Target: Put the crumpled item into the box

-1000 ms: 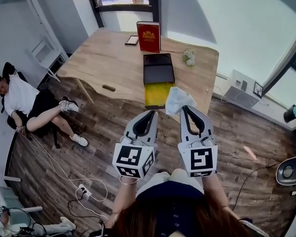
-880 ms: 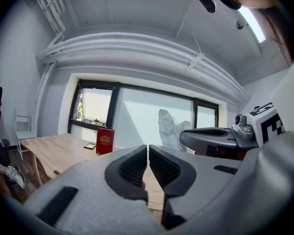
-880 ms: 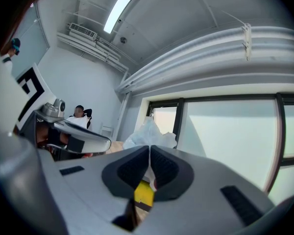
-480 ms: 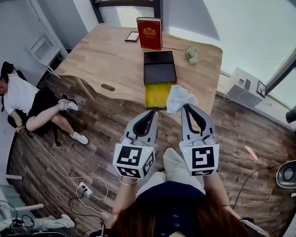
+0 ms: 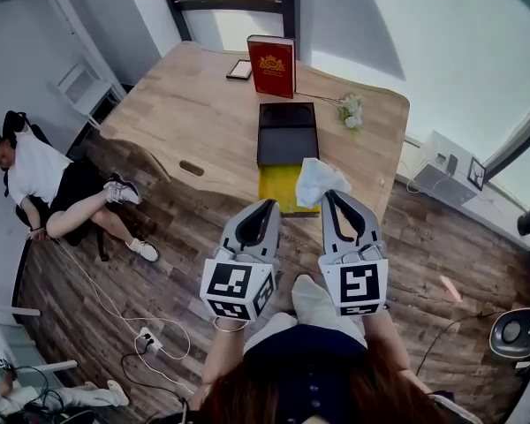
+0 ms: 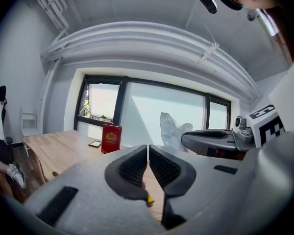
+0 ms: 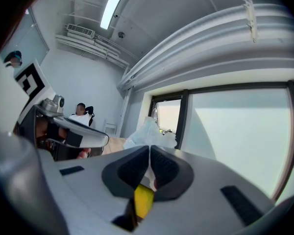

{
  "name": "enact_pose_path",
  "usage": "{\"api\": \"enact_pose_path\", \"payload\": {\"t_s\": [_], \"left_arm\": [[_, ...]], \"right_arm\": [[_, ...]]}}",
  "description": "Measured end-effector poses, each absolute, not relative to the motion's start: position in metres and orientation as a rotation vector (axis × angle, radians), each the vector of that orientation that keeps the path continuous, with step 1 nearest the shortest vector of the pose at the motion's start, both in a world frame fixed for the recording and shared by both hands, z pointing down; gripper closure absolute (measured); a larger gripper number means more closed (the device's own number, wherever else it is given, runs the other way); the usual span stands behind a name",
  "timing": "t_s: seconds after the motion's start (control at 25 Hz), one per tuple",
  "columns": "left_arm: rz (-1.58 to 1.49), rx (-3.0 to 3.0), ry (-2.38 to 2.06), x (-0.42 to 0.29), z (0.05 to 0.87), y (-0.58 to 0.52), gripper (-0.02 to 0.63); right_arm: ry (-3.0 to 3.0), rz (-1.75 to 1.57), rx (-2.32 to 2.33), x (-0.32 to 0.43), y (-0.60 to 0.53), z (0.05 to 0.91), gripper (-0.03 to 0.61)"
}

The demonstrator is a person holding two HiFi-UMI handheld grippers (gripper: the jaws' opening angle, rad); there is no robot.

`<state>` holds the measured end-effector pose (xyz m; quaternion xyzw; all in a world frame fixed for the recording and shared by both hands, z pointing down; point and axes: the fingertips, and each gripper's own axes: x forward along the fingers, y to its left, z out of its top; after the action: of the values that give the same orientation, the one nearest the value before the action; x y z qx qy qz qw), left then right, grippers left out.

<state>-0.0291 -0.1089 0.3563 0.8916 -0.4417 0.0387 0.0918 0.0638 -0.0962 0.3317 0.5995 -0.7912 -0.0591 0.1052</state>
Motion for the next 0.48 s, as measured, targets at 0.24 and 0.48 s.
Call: {"api": "enact_pose_path", "payload": {"t_s": [0.24, 0.48], "left_arm": [[0.117, 2.62, -1.341, -0.024, 0.36, -0.141, 0.578], [0.115, 2.589, -1.384, -0.026, 0.36, -0.168, 0.578]], "right_arm": [[-2.348, -0.159, 1.706, 0.066, -0.13, 0.344, 0.549], [-2.358, -0.154, 1.613, 0.062, -0.157, 0.359, 0.549]]}}
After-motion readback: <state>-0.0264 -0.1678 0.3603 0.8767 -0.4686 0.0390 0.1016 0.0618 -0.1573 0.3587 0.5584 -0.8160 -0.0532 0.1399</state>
